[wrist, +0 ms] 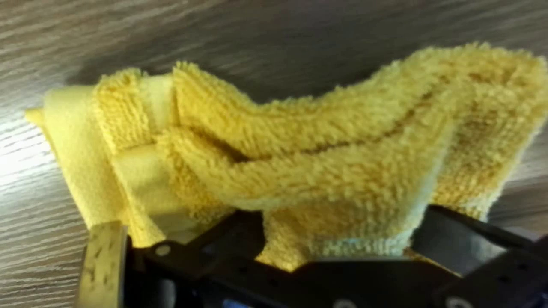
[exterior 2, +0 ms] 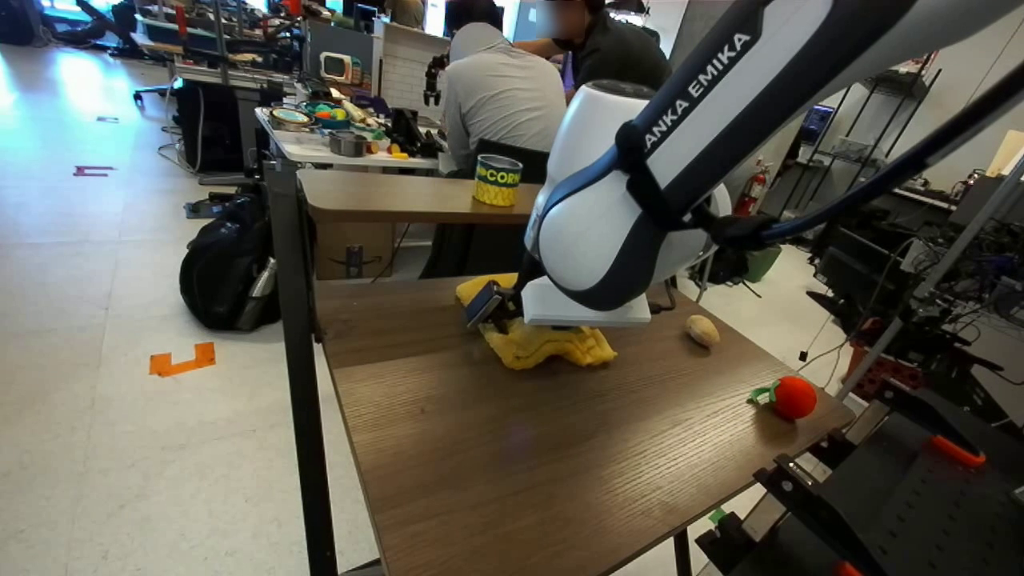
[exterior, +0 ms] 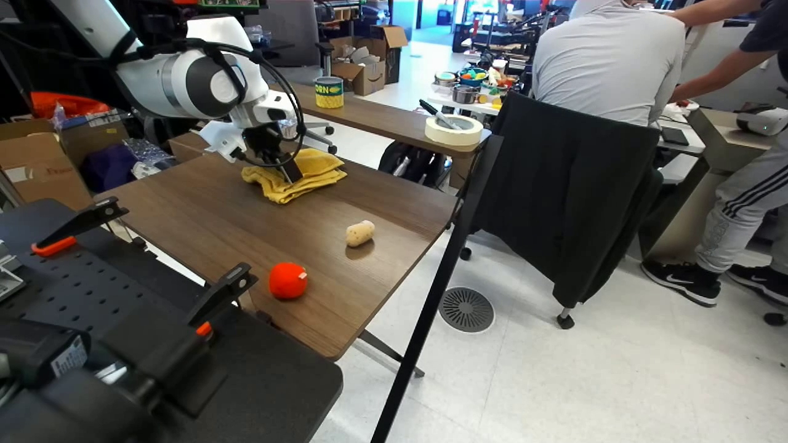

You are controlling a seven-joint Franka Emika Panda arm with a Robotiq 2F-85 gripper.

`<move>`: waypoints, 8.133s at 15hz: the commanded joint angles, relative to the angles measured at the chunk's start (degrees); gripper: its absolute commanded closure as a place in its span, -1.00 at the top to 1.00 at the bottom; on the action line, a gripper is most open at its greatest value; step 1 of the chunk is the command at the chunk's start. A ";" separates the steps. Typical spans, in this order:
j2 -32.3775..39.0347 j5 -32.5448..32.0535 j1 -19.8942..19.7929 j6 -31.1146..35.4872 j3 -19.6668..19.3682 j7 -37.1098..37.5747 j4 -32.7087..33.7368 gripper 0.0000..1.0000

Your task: Move the potato to the right side of the table

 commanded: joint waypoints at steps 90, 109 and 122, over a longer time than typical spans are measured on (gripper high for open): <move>6.65 5.02 -5.41 16.11 26.09 -9.83 9.25 1.00; -2.75 7.93 2.07 14.51 -4.25 0.30 -19.82 1.00; -10.08 6.22 0.19 20.71 10.51 -5.11 -27.94 1.00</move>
